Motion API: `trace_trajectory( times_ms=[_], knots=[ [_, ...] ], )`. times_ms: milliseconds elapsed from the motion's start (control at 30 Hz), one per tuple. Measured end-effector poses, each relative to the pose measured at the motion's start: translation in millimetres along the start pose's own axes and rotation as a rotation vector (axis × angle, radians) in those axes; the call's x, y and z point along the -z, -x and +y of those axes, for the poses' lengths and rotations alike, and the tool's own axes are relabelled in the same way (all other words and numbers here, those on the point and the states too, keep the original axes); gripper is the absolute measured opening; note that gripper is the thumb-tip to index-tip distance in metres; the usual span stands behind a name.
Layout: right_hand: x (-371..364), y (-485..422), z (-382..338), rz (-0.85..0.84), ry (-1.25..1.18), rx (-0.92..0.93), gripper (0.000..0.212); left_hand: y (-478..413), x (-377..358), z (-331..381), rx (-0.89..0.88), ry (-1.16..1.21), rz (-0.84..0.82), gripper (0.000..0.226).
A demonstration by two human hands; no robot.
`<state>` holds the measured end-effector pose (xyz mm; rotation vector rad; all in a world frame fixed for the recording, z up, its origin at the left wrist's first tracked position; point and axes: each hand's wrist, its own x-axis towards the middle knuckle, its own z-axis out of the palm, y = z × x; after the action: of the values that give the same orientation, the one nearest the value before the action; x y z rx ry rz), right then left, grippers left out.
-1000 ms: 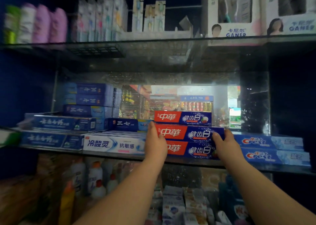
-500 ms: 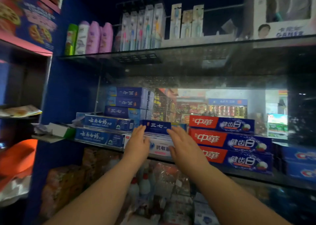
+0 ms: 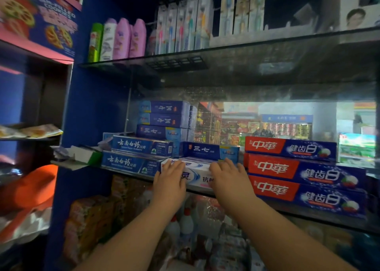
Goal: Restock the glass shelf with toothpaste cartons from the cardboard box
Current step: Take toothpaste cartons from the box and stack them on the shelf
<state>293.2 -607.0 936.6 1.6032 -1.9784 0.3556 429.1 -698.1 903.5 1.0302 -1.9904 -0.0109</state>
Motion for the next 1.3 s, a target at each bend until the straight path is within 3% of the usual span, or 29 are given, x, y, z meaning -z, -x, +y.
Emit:
trace_trajectory(
  times_ms=[133, 300, 433, 533, 800, 1067, 1300],
  knots=[
    [2.8, -3.2, -4.1, 0.053, -0.049, -0.049, 0.045, 7.1, -3.5, -4.6, -0.003, 0.065, 0.046, 0.049],
    [16.4, -16.3, -3.9, -0.001, -0.024, -0.05, 0.047, 9.3, -5.2, -9.8, 0.009, 0.196, 0.111, 0.05],
    [42.2, -33.6, 7.3, 0.17, -0.073, -0.05, 0.042, -1.0, 4.8, -9.6, 0.061, 0.335, 0.222, 0.058],
    [55.7, -56.8, 12.4, 0.195, -0.042, -0.082, 0.043, -13.7, 2.2, -7.4, 0.081, 0.305, 0.148, 0.053],
    [33.0, -92.8, 17.2, -0.008, 0.075, -0.114, 0.039, -40.8, -20.7, 4.8, 0.024, 0.049, -0.195, 0.056],
    [25.1, -120.4, 22.2, -0.303, 0.051, -0.18, 0.037, -48.9, -30.2, 7.9, -0.004, -0.111, -0.265, 0.053],
    [26.2, -129.8, 29.2, -0.393, 0.109, -0.062, 0.039, -46.4, -27.9, 7.1, -0.002, -0.104, -0.277, 0.05]
  ],
)
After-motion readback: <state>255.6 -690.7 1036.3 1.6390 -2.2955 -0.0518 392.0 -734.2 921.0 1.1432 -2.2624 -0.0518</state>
